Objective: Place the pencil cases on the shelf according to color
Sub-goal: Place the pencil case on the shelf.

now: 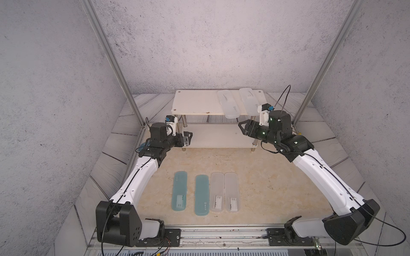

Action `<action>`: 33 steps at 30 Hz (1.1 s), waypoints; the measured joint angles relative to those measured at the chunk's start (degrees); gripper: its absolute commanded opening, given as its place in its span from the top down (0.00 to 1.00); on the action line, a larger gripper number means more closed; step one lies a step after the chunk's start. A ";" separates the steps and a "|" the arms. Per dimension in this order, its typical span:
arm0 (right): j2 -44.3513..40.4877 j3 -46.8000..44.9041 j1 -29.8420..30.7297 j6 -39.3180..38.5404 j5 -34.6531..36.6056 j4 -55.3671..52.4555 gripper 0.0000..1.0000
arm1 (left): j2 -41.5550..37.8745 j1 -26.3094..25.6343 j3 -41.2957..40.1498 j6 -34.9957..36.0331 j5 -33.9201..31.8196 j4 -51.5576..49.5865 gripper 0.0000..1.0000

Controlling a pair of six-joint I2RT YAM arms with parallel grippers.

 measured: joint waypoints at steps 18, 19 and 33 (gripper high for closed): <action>11.10 8.26 2.16 4.24 -1.84 5.20 0.33 | -1.49 -1.05 0.00 -0.57 0.68 -0.13 0.01; 11.50 8.74 2.29 4.24 -1.86 5.20 0.33 | -1.49 -1.22 0.00 -0.55 0.66 -0.22 0.01; 15.34 11.82 5.01 4.13 -1.75 5.53 0.33 | -2.29 -1.92 0.00 -0.07 0.35 -0.90 0.01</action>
